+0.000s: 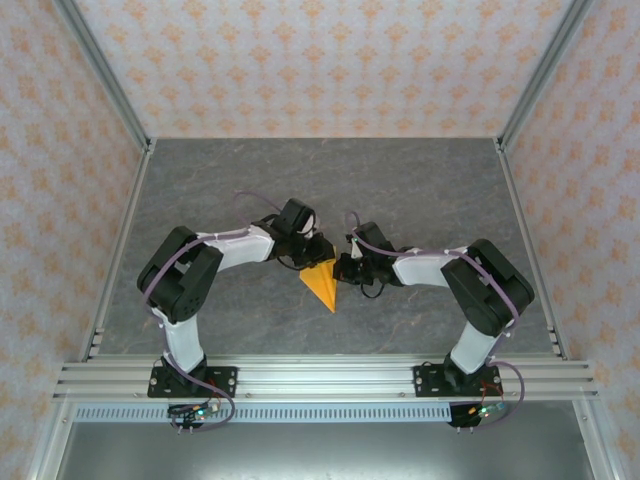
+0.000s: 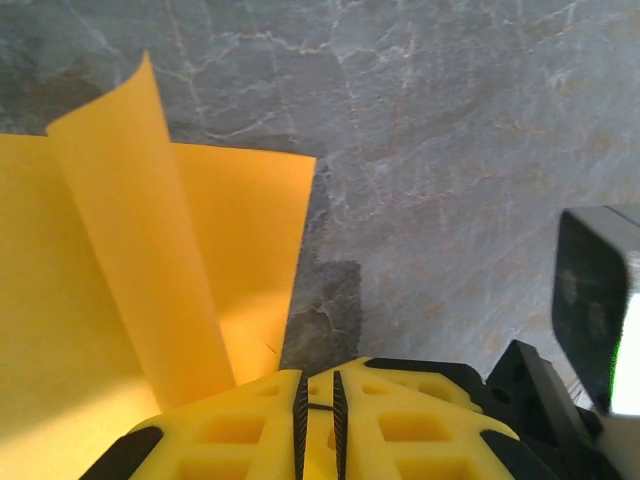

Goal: Fold a paper plane with a square sheet of paper (fold left side to right side)
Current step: Fourth fold the wing at the center of the table.

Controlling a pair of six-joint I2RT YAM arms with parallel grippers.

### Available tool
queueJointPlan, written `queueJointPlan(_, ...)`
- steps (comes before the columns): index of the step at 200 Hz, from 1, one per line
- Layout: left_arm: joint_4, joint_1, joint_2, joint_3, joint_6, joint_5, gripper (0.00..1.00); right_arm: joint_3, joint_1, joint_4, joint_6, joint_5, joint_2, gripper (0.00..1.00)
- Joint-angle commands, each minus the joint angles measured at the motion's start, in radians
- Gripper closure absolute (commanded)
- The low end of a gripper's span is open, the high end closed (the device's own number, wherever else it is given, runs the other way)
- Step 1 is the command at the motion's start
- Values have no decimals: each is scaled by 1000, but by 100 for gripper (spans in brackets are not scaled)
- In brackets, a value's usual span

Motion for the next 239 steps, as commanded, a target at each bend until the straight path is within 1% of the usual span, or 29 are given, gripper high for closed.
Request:
queueJointPlan(1, -36, -4, 3, 17, 17, -49, 82, -13, 6, -86, -23, 57, 19, 94)
queueJointPlan(42, -65, -4, 9, 11, 27, -81, 82, -10, 6, -92, -29, 62, 21, 94)
queueJointPlan(239, -67, -3, 41, -45, 22, -126, 82, 8, 6, -76, -21, 66, 12, 93)
